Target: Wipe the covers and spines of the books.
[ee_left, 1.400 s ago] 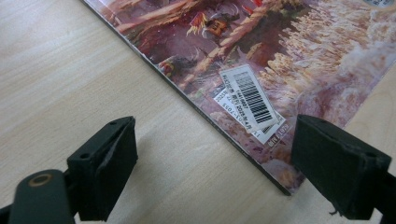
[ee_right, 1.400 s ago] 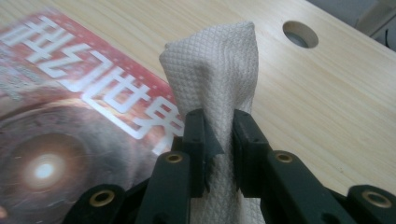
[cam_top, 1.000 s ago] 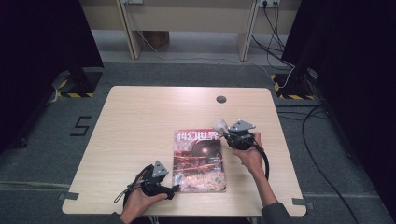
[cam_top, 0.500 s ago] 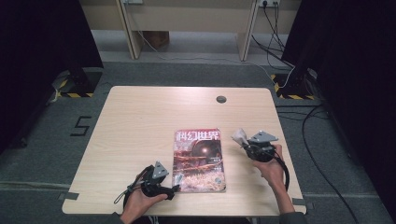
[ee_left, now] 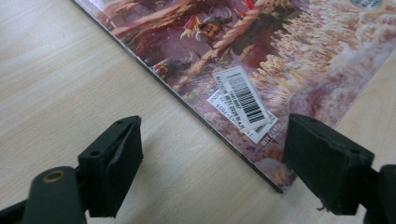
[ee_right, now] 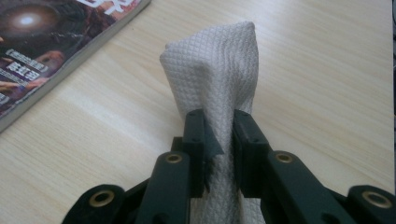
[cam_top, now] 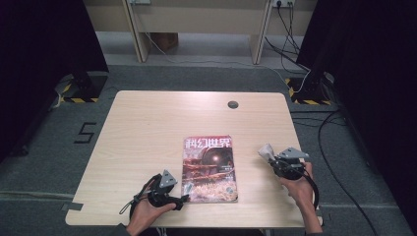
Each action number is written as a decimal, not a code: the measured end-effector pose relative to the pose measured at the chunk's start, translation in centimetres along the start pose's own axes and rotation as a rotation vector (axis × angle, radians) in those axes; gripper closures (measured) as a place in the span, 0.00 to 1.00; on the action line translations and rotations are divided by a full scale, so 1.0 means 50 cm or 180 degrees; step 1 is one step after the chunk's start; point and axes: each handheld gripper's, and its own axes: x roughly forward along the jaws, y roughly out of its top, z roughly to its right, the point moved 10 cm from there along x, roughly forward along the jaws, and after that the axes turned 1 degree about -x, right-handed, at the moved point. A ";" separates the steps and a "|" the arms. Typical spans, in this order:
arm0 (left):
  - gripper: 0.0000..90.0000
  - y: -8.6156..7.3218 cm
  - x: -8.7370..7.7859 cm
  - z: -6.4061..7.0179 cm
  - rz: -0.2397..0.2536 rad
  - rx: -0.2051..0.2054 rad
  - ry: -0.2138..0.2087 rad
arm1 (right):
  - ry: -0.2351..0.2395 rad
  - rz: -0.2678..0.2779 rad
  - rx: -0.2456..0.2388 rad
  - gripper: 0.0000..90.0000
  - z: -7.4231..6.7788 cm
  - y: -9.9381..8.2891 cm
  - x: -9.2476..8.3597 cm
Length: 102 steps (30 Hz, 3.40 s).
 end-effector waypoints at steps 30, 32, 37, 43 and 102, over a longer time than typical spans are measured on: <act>0.17 -0.003 0.001 0.039 -0.0005 0.0179 -0.0166 | 0.0460 0.0108 -0.0049 0.52 -0.093 0.063 0.003; 0.17 -0.004 0.003 0.041 -0.0017 0.0207 -0.0164 | 0.0525 0.0146 -0.0076 0.52 -0.108 0.082 0.009; 0.17 -0.003 0.005 0.038 -0.0032 0.0195 -0.0136 | 0.0608 0.0172 -0.0167 0.51 -0.149 0.127 0.045; 0.18 -0.003 0.007 0.028 -0.0036 0.0170 -0.0101 | 0.0720 0.0096 -0.0220 0.48 -0.196 0.170 0.103; 0.14 -0.020 -0.030 -0.143 -0.0180 -0.0164 0.0585 | 0.0832 -0.0357 -0.0121 0.31 -0.207 0.124 0.191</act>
